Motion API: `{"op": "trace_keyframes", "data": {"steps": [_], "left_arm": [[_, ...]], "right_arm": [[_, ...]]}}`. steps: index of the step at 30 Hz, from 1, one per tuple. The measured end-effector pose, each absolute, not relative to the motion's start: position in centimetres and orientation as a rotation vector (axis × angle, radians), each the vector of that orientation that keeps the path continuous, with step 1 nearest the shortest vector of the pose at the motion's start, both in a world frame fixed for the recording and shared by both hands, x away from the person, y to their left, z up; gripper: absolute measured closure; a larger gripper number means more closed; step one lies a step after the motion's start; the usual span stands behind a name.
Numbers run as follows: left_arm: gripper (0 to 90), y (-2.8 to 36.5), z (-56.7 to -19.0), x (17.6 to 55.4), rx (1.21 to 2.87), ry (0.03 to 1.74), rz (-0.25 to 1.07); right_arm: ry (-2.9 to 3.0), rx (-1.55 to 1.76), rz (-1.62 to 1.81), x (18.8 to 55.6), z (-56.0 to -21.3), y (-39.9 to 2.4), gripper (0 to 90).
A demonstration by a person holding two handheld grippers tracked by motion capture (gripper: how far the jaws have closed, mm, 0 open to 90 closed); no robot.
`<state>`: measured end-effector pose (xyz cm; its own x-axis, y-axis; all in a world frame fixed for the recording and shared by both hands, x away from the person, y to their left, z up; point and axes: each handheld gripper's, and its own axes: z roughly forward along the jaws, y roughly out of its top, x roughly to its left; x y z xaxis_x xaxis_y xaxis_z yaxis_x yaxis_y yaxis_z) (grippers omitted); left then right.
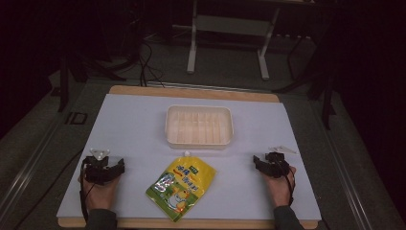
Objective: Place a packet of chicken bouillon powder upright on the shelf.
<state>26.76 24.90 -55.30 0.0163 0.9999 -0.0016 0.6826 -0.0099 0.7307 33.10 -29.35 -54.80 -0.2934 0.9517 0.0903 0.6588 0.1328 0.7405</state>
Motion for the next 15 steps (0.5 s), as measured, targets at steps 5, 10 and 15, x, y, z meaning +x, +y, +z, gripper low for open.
{"op": "trace_keyframes", "data": {"steps": [5,10,15], "left_arm": [[50.8,24.5,-55.3,26.7,1.774,1.641,0.754],[54.5,24.1,-55.3,26.6,1.793,1.613,0.78],[55.2,23.3,-55.3,26.6,1.838,1.59,0.823]], "right_arm": [[2.099,1.487,1.056,32.8,-53.8,-27.9,48.7],[2.219,1.42,1.117,33.2,-52.6,-26.4,49.2],[2.277,1.373,1.164,33.7,-51.7,-25.3,49.6]]}}
